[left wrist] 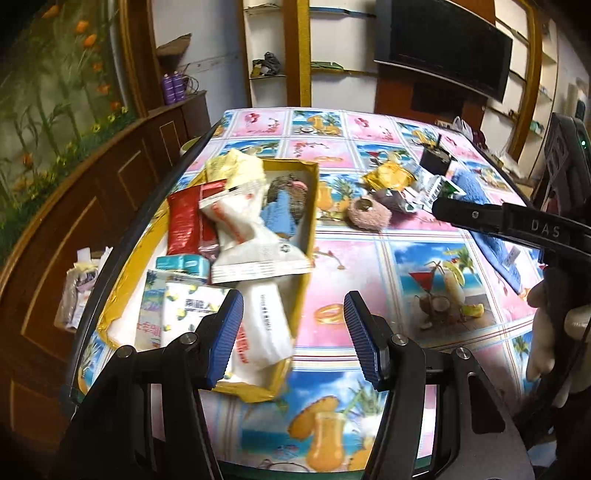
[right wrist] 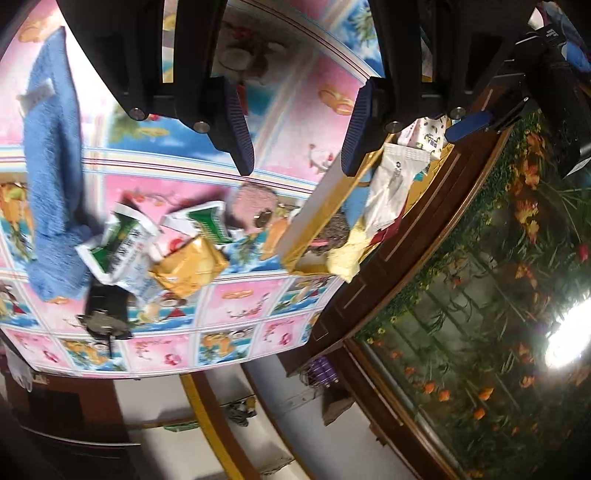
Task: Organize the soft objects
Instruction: 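Move both tools back over the remaining packets on the table, then grasp the yellow cracker packet with the left tool and lift it, then grasp the pink plush pouch with the left tool while the right tool grasps the yellow cracker packet, then carry the pink pouch and yellow cracker packet into the foam box and release both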
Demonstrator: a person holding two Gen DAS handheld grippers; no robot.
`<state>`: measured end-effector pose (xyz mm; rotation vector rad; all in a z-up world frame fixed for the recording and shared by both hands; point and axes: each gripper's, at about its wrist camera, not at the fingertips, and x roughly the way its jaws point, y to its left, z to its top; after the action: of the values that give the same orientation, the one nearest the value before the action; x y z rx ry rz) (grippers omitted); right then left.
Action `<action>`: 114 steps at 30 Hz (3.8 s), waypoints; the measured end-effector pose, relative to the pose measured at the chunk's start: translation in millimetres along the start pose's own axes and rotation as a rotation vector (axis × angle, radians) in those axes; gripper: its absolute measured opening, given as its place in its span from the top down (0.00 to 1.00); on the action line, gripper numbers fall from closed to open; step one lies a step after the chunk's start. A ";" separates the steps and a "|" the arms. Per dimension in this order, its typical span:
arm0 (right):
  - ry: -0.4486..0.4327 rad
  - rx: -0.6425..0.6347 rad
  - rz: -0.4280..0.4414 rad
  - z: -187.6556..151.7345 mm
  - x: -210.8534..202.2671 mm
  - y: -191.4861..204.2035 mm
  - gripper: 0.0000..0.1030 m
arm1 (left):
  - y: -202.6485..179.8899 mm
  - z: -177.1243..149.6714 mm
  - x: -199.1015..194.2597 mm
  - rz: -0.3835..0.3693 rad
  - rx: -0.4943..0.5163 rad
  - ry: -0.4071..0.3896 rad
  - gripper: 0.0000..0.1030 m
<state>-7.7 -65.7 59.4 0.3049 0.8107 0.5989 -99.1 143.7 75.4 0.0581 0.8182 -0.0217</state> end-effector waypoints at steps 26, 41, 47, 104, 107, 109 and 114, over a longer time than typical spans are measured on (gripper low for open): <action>-0.208 0.106 -0.119 19.3 -44.1 -108.9 0.52 | -72.1 104.9 94.3 -0.156 0.038 0.107 0.45; -0.192 0.176 -0.125 19.5 -48.9 -128.6 0.52 | -117.9 186.0 234.1 -0.132 0.042 0.173 0.36; -0.158 0.156 -0.145 18.9 -41.0 -125.5 0.52 | -104.7 152.8 231.4 -0.213 0.002 0.272 0.37; -0.013 0.038 -0.009 -8.5 -31.2 -81.9 0.52 | -69.9 59.4 117.2 -0.374 0.060 0.237 0.47; 0.021 -0.011 -0.008 -21.0 -43.2 -62.5 0.44 | -71.8 60.6 131.6 -0.359 0.054 0.233 0.47; 0.056 -0.063 -0.044 -27.7 -43.1 -52.2 0.38 | -74.1 61.6 143.7 -0.344 0.043 0.241 0.47; 0.171 -0.208 -0.147 -40.9 -20.7 -33.1 0.38 | -83.4 61.0 146.3 -0.314 0.063 0.208 0.36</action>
<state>-36.9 -103.3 28.9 0.0034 0.9185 0.5704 41.8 57.2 6.6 -0.0096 1.0285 -0.3423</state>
